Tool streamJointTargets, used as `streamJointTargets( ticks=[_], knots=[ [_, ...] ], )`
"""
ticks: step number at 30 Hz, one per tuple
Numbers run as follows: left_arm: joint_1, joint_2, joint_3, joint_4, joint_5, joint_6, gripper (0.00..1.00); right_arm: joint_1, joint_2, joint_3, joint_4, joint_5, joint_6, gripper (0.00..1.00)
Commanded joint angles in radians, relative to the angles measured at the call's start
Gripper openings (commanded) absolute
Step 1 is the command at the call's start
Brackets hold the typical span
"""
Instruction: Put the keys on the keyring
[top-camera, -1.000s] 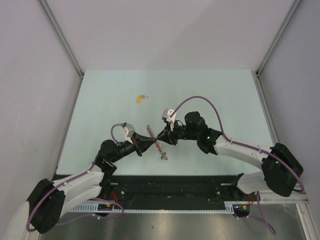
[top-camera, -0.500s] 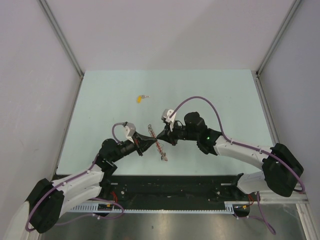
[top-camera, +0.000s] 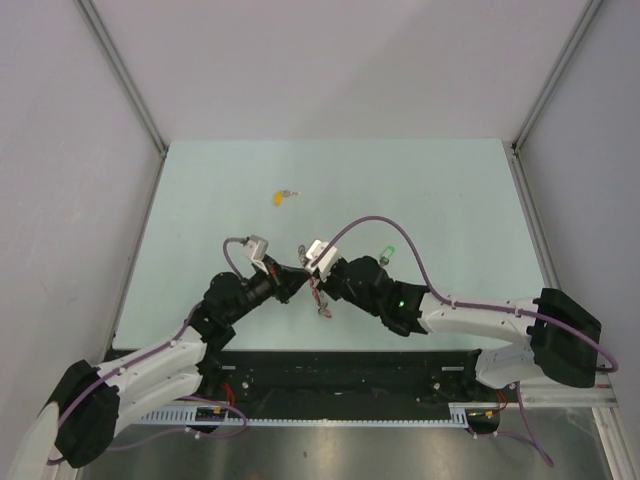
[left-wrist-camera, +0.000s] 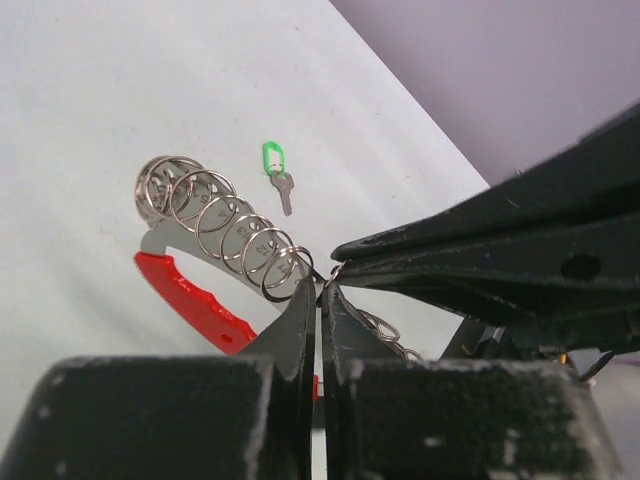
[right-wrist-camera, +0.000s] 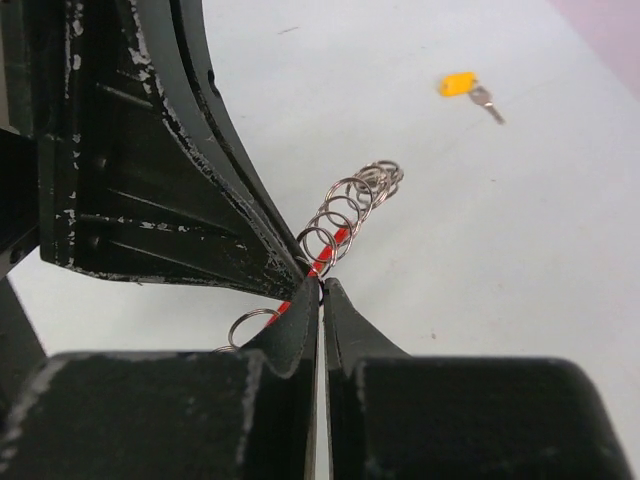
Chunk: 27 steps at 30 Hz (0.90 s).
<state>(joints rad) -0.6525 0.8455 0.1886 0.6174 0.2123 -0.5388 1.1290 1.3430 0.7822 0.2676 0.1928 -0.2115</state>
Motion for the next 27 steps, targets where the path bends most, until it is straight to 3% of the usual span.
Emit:
streamJointTargets(
  ticks=[1, 4, 7, 9, 13, 15, 18, 21, 27],
  knots=[
    [-0.006, -0.02, 0.083, -0.027, -0.132, -0.131, 0.0, 0.072, 0.019, 0.032, 0.09, 0.189, -0.02, 0.04],
    [-0.006, -0.014, 0.117, -0.057, -0.151, -0.147, 0.0, 0.097, 0.019, 0.028, 0.107, 0.211, -0.022, 0.14],
    [-0.006, 0.0, 0.161, -0.087, -0.159, -0.145, 0.0, 0.098, 0.01, 0.028, 0.098, 0.218, -0.005, 0.18],
    [-0.006, 0.006, 0.179, -0.116, -0.174, -0.142, 0.0, 0.092, -0.013, 0.023, 0.082, 0.226, 0.003, 0.28],
    [-0.004, 0.013, 0.221, -0.162, -0.189, -0.121, 0.0, 0.051, -0.068, 0.014, 0.039, 0.234, 0.04, 0.34],
    [-0.006, 0.021, 0.23, -0.168, -0.189, -0.104, 0.01, 0.017, -0.106, -0.007, 0.022, 0.191, 0.069, 0.43],
    [-0.001, 0.023, 0.244, -0.165, -0.173, -0.066, 0.0, -0.087, -0.18, -0.038, -0.014, 0.087, 0.164, 0.48],
    [0.016, 0.02, 0.249, -0.157, -0.133, -0.02, 0.0, -0.211, -0.251, -0.079, -0.05, 0.005, 0.228, 0.61],
    [0.059, 0.036, 0.281, -0.165, 0.016, 0.103, 0.0, -0.46, -0.34, -0.142, -0.108, -0.235, 0.331, 0.66]
  ],
)
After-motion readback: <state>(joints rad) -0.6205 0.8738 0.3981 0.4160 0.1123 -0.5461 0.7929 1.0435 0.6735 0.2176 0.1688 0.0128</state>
